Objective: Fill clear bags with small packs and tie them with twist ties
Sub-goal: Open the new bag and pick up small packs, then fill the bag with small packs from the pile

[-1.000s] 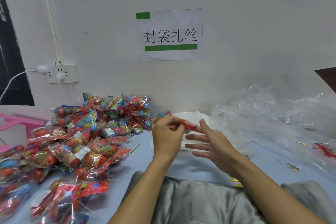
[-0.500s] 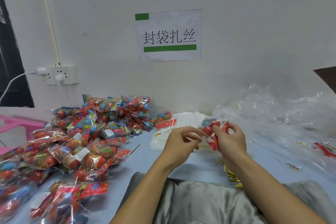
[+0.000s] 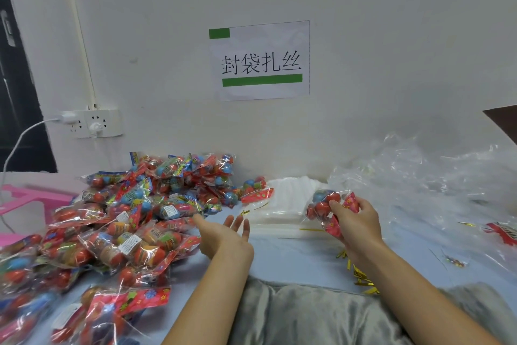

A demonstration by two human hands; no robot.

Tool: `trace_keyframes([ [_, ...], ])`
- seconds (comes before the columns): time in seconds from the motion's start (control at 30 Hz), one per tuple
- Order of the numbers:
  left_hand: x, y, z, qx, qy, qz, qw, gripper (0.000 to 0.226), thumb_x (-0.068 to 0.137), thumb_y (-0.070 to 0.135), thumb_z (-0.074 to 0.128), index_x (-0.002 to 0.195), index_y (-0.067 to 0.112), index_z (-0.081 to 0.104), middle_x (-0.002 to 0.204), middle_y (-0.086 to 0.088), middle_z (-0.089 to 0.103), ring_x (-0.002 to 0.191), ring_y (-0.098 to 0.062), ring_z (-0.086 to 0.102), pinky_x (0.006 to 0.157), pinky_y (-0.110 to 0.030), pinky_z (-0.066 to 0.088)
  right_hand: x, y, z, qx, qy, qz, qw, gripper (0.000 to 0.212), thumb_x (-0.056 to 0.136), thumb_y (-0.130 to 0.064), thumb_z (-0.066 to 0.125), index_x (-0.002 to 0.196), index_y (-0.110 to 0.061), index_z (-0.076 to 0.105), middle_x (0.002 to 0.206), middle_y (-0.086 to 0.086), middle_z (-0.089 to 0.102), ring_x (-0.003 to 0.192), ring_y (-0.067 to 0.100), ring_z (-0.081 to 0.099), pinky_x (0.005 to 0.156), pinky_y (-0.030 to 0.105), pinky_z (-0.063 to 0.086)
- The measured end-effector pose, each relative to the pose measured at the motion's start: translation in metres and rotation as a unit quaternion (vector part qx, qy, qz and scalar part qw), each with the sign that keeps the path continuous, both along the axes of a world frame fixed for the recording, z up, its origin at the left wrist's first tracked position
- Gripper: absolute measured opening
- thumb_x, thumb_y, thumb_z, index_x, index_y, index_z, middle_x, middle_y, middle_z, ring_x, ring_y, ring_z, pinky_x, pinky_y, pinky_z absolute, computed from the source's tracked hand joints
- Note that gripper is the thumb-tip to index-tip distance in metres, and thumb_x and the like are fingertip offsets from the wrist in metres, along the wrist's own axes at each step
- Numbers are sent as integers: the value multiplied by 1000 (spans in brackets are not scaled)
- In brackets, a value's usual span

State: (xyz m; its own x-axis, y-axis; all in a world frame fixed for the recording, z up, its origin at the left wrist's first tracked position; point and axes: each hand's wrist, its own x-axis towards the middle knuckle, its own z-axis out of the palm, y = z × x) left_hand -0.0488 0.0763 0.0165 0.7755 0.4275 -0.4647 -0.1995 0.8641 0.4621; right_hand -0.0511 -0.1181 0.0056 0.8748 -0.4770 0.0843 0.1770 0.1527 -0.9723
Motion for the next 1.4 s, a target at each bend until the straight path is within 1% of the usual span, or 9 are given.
trace_keyframes([
  [0.2,5,3,-2,9,25,29,999,44,103,29,21,104,1,55,94,-19,68,68,-27,61,56,-32,47,3,0,-3,-5,-5,9,1000,35,93,-14,70,126,-10,59,115,11,68,106,31,67,96,52,55],
  [0.4,4,-17,-1,261,-10,-76,962,47,104,26,26,84,1,61,70,-13,65,59,-23,54,56,-30,45,1,1,-3,-21,-12,13,1000,41,92,-14,71,130,-14,56,113,9,67,104,30,68,92,50,58],
  [0.53,0,-24,-2,497,13,-92,863,47,100,24,33,67,4,60,69,-12,65,65,-26,55,67,-37,48,0,2,-3,-35,-10,-1,999,38,89,-18,76,121,-14,56,102,6,67,96,27,68,86,47,59],
  [0.67,-2,-27,-8,727,46,-120,675,41,101,21,32,85,-2,61,99,-19,66,86,-29,50,75,-36,36,-1,4,-2,-56,-2,10,998,8,89,-15,75,95,-14,69,98,14,75,94,32,72,82,49,61],
  [0.83,-10,-29,-5,822,94,-79,556,37,95,32,39,64,13,48,82,-10,57,80,-27,48,76,-37,40,0,6,-4,-73,-8,20,997,3,92,-19,71,95,-20,69,95,8,75,93,30,73,80,53,62],
  [0.97,-10,-30,-5,874,103,-78,469,39,93,39,37,85,12,64,105,-9,64,109,-27,43,93,-43,39,3,8,-6,-100,-6,20,995,10,95,-26,67,105,-23,64,102,4,73,95,25,71,85,49,61],
  [1.17,-6,-30,-8,903,83,-75,415,43,92,46,39,96,15,68,132,-7,47,125,-27,34,103,-46,38,6,10,-11,-106,-12,35,994,21,99,-24,59,120,-24,56,112,3,69,100,26,70,89,50,60],
  [1.27,-6,-29,-9,902,92,-97,411,45,92,46,38,99,13,68,130,-9,50,126,-28,35,104,-47,37,6,10,-11,-102,-10,37,994,20,102,-20,54,122,-25,55,114,2,67,101,25,70,83,47,62],
  [1.4,-6,-29,-9,907,92,-87,401,45,92,46,37,99,13,68,121,-8,54,120,-27,38,102,-44,35,7,12,-9,-100,1,59,993,23,105,-21,48,125,-19,59,118,7,70,105,31,70,96,51,56],
])
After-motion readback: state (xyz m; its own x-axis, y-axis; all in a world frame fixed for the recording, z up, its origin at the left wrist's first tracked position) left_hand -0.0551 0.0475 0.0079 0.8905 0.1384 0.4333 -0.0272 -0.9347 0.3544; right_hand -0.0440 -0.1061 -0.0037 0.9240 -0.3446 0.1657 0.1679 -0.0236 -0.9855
